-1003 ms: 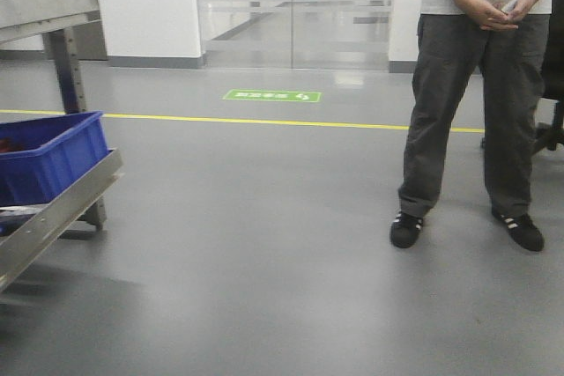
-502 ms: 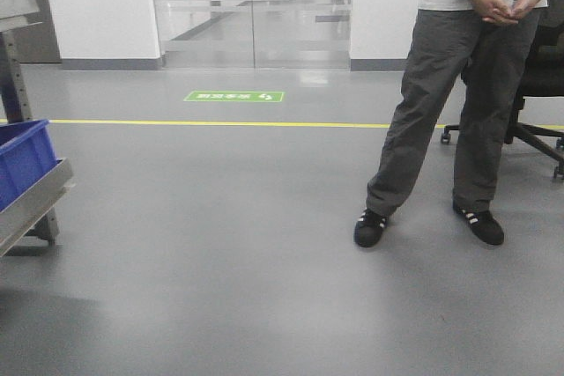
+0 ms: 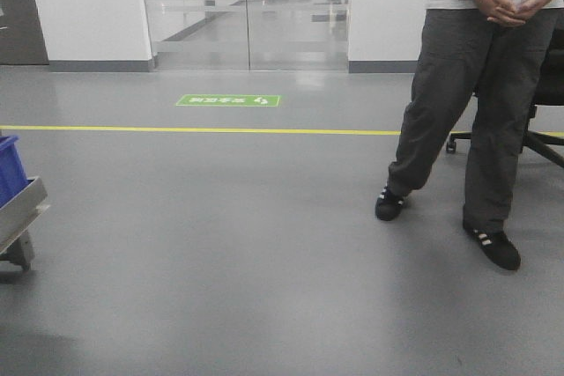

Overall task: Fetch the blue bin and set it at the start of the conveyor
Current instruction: 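Carry the bin with both grippers while driving to the conveyor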

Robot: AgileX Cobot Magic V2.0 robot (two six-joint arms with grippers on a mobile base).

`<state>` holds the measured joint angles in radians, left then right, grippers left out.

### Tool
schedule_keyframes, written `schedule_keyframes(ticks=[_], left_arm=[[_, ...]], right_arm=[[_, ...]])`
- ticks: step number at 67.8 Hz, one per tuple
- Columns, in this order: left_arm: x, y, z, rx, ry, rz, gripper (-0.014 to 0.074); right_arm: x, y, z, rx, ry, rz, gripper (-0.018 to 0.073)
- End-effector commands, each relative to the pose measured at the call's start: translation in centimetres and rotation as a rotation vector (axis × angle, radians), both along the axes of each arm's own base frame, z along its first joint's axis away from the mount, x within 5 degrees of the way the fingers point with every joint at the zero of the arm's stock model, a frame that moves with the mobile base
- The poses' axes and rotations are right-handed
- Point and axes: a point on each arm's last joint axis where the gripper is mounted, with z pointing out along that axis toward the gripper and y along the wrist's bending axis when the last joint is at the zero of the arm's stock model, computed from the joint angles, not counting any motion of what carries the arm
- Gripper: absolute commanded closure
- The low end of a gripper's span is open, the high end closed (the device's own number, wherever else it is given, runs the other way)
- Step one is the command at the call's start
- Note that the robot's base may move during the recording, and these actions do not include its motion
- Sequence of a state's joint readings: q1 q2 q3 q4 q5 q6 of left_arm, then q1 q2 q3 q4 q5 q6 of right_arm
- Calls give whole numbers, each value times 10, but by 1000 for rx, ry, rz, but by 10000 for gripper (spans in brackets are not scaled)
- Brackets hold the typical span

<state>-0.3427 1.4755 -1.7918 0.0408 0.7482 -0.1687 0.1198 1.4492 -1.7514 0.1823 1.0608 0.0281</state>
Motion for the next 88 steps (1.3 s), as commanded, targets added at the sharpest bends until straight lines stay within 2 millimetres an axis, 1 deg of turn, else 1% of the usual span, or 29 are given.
schedule_keyframes(ticks=[1,77,88], left_arm=[[-7,3,19,-66,-110,2,708],[-7,4,19,-63,-111,5,708],[-7,4,19,-60,-112,7,708]], right_arm=[[-4,-6,5,-53,-25,-5,711],[-3,-6,5,-53,-28,-5,711],[5,-5,0,-52,-26,-8,711]])
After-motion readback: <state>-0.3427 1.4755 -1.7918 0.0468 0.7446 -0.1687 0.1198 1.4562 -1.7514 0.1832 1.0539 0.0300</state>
